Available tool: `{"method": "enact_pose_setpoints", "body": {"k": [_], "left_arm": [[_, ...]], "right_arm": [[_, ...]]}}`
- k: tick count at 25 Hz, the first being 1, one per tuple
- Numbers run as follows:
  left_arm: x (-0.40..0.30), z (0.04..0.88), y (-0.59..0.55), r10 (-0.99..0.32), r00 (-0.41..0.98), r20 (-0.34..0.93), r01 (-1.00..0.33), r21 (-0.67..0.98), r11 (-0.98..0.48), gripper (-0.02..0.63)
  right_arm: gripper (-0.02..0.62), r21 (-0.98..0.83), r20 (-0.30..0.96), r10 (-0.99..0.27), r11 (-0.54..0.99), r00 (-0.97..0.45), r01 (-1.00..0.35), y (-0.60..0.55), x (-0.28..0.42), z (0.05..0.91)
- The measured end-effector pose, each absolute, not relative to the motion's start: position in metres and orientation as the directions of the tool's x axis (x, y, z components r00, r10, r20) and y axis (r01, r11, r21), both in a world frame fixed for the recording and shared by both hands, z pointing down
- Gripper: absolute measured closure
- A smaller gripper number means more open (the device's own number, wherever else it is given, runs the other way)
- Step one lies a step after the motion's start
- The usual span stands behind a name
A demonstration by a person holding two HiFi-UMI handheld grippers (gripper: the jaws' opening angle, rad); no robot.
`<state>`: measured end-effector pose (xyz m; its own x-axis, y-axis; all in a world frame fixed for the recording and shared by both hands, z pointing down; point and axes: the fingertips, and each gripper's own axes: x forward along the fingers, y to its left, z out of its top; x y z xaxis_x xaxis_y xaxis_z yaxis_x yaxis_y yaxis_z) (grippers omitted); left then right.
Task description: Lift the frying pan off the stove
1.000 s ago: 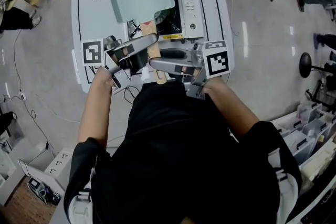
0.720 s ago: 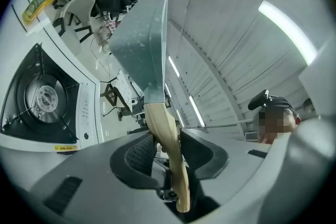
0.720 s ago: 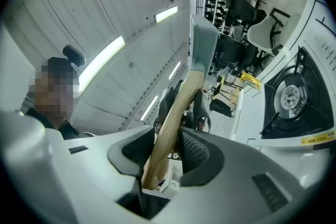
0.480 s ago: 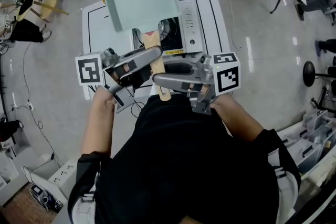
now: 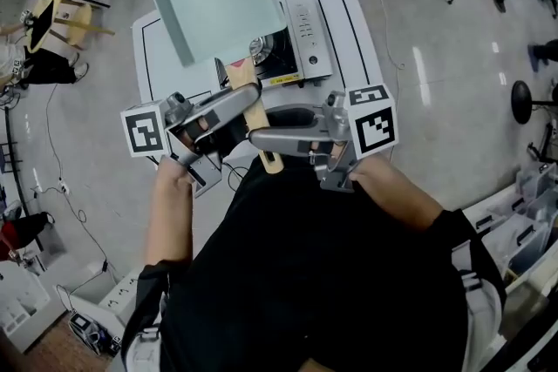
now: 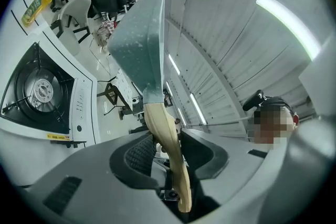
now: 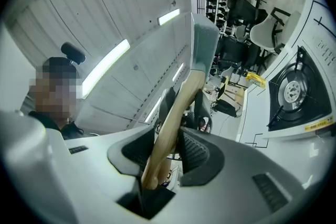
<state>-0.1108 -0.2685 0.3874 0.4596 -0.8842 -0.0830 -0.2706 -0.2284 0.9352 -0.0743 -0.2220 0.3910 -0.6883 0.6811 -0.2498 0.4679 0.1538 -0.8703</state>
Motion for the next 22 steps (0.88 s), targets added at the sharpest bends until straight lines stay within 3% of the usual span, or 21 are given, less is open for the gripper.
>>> {"method": "enact_pose_setpoints", "body": {"k": [22], "left_arm": [[-0.102, 0.432, -0.271, -0.897, 0.438, -0.056, -0.24, 0.954, -0.177, 0.453]], "right_arm": [[0.44, -0.899, -0.241, 0.701, 0.099, -0.671, 0.426, -0.223, -0.067, 0.431]]}}
